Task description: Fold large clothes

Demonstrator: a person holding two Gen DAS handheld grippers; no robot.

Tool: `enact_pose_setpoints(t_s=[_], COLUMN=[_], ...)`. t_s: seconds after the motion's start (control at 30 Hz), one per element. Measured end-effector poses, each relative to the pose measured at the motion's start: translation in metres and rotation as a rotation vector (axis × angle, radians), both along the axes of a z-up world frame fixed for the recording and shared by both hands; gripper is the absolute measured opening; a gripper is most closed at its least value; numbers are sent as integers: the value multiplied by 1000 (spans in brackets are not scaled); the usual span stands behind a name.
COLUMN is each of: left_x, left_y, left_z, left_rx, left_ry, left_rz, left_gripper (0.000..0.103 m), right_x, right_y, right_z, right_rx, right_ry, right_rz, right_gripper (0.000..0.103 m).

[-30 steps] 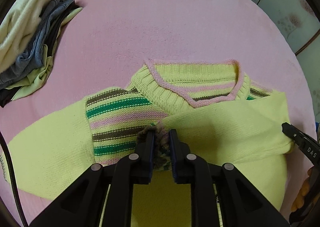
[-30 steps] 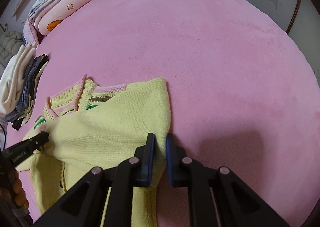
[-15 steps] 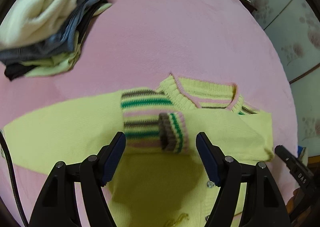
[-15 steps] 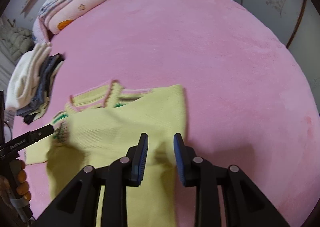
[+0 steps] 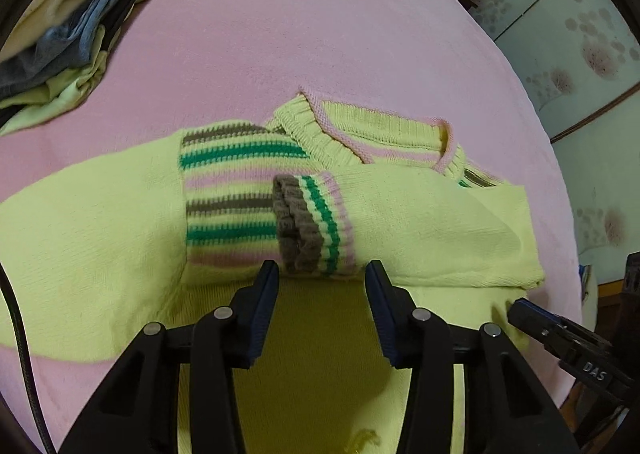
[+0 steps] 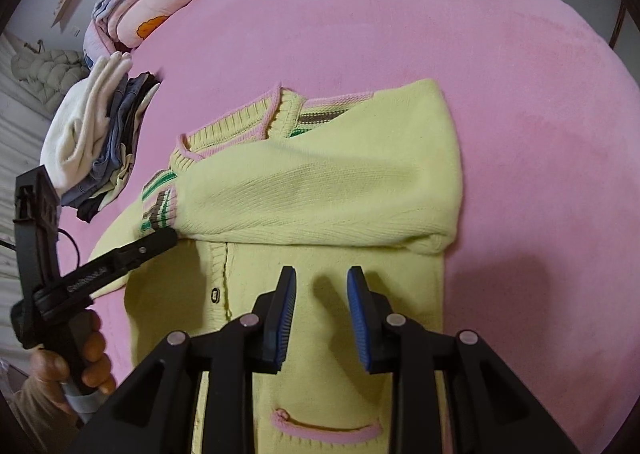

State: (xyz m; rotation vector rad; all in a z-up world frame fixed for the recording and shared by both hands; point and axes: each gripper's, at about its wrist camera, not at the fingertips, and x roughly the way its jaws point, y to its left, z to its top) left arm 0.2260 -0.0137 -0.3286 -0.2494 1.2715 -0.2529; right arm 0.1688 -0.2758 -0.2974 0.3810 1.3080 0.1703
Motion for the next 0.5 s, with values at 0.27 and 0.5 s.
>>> enact_pose_setpoints(t_s=[0.27,0.5], left_x=[5,-8], left_y=[2,14], left_z=[0,16], left_rx=[8,-30], left_ry=[10,172], left_rz=[5,85], left_gripper=[10,5], right_x=[6,2], right_y=[-1,0], right_z=[-11,-7], right_rx=[20,29], right_ry=[20,15], right_rz=[-18,-5], right_gripper=[26,26])
